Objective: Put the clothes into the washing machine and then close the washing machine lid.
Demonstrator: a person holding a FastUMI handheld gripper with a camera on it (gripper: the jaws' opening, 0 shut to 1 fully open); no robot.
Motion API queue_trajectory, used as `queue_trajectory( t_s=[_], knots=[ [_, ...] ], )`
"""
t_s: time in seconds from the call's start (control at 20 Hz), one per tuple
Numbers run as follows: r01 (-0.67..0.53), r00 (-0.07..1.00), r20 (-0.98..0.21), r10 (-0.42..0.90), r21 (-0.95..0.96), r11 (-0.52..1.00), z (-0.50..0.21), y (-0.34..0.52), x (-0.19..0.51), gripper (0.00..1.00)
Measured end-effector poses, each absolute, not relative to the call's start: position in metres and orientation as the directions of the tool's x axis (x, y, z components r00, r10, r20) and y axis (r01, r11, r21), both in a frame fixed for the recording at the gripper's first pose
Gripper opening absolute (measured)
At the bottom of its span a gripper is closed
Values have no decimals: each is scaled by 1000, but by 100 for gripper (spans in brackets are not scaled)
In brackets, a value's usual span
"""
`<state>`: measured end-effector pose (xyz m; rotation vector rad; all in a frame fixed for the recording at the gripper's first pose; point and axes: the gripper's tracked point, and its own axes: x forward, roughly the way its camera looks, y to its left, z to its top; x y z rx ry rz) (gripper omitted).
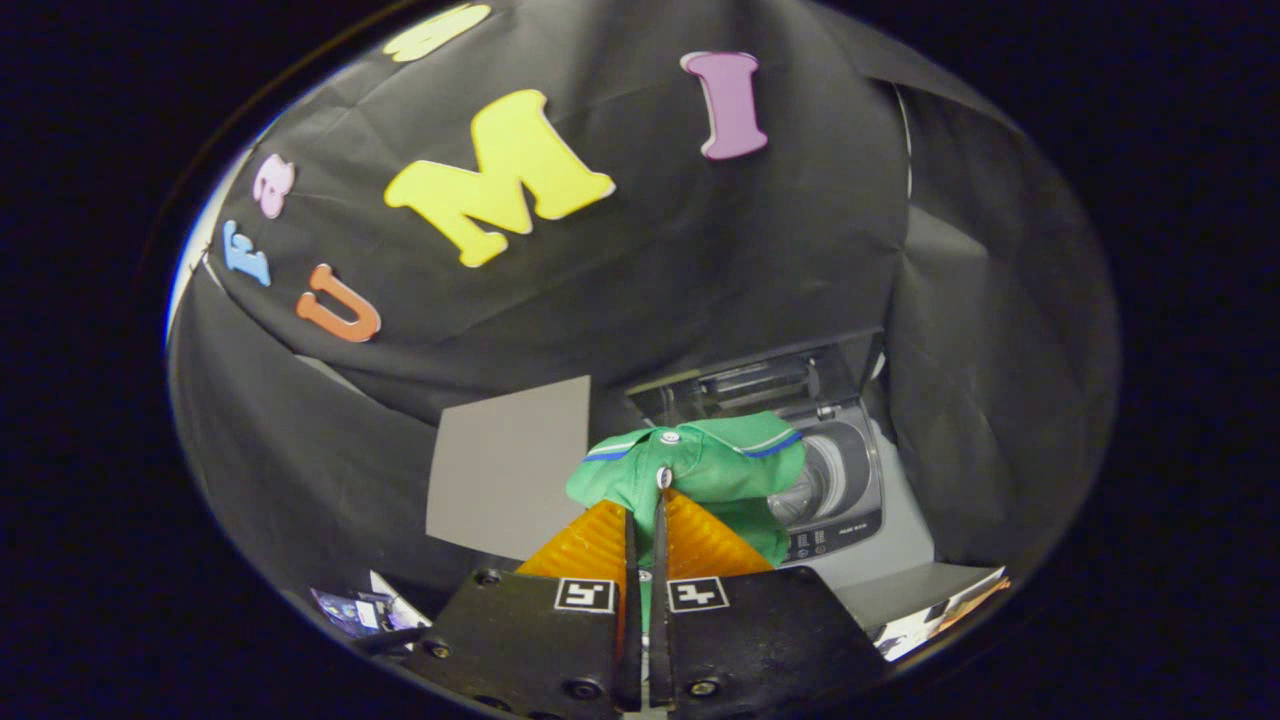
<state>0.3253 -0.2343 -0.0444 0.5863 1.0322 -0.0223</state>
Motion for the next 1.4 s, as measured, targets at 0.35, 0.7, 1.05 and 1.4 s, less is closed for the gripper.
queue_trajectory(
  t_s=[0.35,0.7,1.05,1.4],
  knots=[
    [291,482,-832,274,447,846,-124,-255,336,6],
    [277,473,-841,263,425,862,-185,-262,349,6],
    [220,480,-840,253,394,892,-242,-272,355,6],
    [190,467,-860,204,323,927,-312,-269,361,6]
  ],
)
